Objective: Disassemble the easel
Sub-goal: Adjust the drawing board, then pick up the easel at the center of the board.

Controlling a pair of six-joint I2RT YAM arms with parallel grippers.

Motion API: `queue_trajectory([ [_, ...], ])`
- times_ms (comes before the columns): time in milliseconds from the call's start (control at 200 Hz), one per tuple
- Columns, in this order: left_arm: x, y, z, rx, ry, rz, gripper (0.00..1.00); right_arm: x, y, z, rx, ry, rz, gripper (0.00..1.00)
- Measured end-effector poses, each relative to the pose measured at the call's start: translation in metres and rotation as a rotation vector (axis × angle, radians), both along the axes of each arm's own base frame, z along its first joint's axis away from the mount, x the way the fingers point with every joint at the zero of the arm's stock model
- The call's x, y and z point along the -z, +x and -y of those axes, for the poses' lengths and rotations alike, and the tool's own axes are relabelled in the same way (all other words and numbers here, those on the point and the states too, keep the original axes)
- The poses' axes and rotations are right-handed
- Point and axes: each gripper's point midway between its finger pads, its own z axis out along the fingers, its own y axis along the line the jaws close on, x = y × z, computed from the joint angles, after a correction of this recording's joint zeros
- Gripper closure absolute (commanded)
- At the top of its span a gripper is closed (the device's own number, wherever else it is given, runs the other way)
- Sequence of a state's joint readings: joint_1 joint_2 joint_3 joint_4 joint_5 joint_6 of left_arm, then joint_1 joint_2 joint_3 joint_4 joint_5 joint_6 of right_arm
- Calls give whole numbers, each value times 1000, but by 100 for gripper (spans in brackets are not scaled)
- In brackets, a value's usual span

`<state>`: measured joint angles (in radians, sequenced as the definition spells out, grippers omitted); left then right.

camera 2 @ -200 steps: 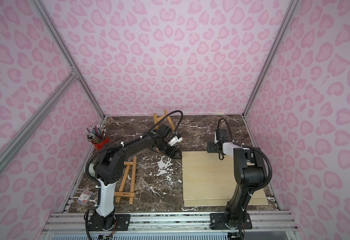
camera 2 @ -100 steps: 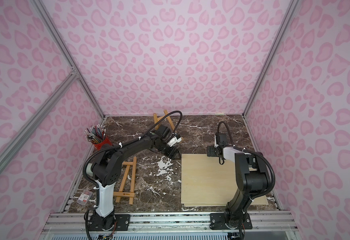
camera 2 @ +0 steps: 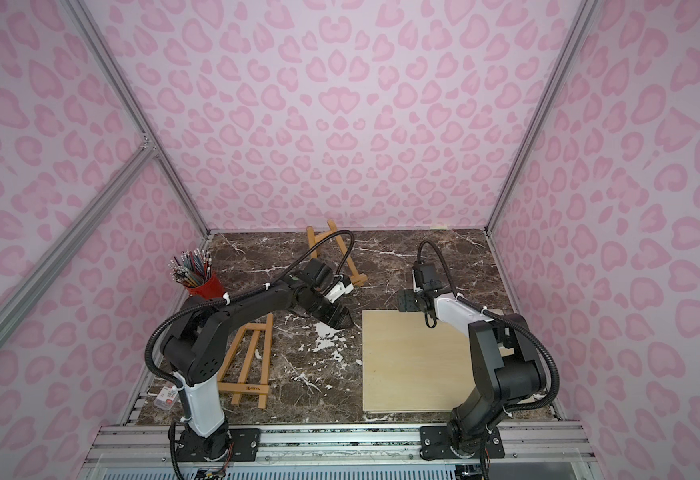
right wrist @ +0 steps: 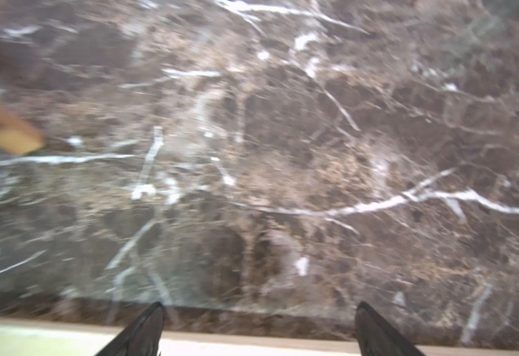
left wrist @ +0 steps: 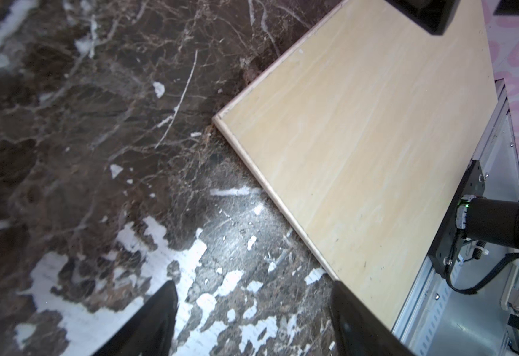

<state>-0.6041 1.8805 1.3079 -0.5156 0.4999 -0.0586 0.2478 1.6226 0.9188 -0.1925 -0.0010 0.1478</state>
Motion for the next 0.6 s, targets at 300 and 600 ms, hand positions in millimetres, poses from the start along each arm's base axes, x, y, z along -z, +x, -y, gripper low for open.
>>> queue_trajectory([
  [300,-21,-3,-36,-119,-30,63,21,-29,7,-72,-146,138,102,2],
  [600,-42,-9,-68,-225,-44,144,19,-39,68,-162,-370,179,213,3],
])
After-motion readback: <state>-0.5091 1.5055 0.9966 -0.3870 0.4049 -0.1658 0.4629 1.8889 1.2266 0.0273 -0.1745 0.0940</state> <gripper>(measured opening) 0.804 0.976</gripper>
